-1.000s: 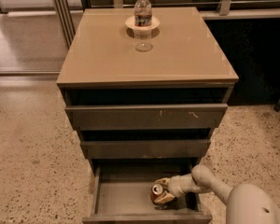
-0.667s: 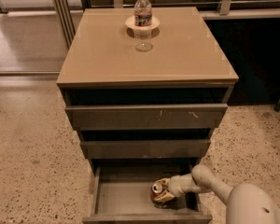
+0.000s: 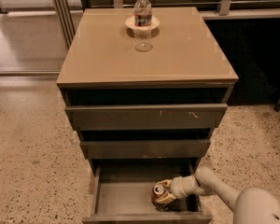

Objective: Pick coke can from bottom drawer and place on counter

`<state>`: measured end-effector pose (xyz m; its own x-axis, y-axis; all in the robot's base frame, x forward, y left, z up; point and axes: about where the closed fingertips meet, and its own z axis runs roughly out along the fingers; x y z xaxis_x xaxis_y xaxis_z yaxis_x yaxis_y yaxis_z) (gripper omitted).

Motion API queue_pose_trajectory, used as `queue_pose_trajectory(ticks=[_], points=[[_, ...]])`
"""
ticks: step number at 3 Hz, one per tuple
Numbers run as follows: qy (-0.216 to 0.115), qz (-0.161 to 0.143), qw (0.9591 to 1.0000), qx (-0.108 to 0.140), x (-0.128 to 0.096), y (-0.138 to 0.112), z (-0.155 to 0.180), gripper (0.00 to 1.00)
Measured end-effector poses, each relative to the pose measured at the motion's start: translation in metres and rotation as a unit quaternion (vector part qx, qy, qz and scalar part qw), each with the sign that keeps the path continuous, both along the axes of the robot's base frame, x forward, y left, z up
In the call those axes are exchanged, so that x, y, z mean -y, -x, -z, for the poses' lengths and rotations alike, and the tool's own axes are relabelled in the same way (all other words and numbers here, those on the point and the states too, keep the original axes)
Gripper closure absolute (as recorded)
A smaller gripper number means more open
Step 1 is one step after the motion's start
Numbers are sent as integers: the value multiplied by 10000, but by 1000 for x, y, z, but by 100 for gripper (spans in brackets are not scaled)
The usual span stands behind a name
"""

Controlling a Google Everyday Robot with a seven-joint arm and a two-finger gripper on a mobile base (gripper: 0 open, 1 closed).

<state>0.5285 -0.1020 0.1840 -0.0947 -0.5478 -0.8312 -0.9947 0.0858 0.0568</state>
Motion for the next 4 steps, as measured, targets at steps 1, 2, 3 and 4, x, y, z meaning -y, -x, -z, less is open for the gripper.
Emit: queue_pose_trajectory(ticks=[1, 2, 3, 4], points=[[-231, 104, 9996, 135, 7, 6, -40, 100], [-262, 83, 9994, 187, 13, 14, -101, 100], [-223, -34, 9995, 226, 12, 21, -179, 100], [-4, -118, 9987, 489, 20, 7, -217, 100]])
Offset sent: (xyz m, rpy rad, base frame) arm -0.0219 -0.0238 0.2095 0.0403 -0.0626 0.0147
